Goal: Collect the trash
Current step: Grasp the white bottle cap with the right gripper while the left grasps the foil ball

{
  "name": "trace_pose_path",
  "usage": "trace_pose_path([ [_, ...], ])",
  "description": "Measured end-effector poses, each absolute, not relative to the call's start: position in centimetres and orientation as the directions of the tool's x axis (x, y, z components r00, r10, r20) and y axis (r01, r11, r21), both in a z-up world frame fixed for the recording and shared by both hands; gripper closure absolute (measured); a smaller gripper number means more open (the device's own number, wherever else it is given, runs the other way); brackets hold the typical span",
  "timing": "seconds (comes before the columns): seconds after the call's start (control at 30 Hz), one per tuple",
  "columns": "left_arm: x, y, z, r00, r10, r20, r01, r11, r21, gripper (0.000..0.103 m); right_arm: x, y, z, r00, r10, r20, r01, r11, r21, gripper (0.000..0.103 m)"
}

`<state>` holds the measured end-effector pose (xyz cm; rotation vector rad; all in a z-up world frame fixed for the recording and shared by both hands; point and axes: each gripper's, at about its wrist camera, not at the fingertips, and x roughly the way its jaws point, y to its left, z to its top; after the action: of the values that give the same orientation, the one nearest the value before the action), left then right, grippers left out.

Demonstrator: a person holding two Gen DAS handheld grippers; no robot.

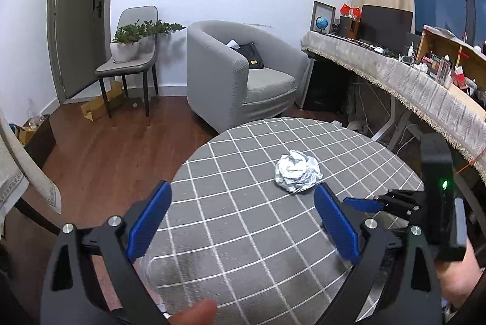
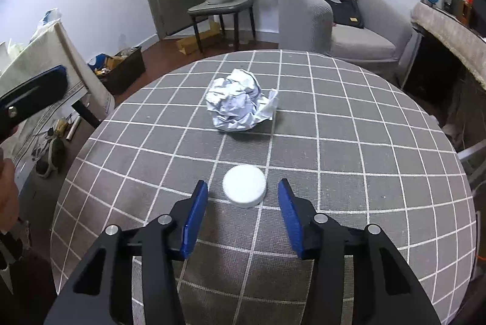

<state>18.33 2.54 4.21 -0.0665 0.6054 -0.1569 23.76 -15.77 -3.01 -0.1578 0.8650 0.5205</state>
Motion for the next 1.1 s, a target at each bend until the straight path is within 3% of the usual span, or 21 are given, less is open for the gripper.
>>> trace_pose_path([
  [0.13,19.1,1.8,3.9,0.807,-0.162,-0.568,0.123,0.987,-0.107,0.007,24.0,-14.8,-3.2,0.538,0.337,-0.772,-0.501,0.865,0.028,0.055],
  [0.3,20.2,1.0,3.1,0.785,-0.189,-0.589,0.131,0.981,-0.141,0.007,24.3,-14.8,-3.2,0.547,0.328,-0.770,-0.494,0.869,0.019,0.072],
  [0.53,21.9,-1.4,2.2,0.759,-0.194,-0.622,0.170,0.980,-0.099,0.008,24.6,-17.0,-2.9,0.555,0.362,-0.749,-0.457,0.885,0.089,0.073],
  [0.73,24.0,-2.7,1.1,0.703,-0.258,-0.663,0.205,0.966,-0.158,0.008,24.5,-20.1,-2.4,0.595,0.356,-0.721,-0.405,0.907,0.114,0.073],
  [0.9,25.6,-4.3,0.2,0.682,-0.230,-0.695,0.195,0.972,-0.130,0.011,24.6,-22.7,-2.5,0.575,0.405,-0.711,-0.400,0.897,0.187,0.073],
  [1.1,27.2,-5.4,-1.3,0.667,-0.174,-0.724,0.172,0.982,-0.078,0.013,24.3,-23.8,-2.2,0.586,0.404,-0.703,-0.410,0.895,0.173,0.073],
])
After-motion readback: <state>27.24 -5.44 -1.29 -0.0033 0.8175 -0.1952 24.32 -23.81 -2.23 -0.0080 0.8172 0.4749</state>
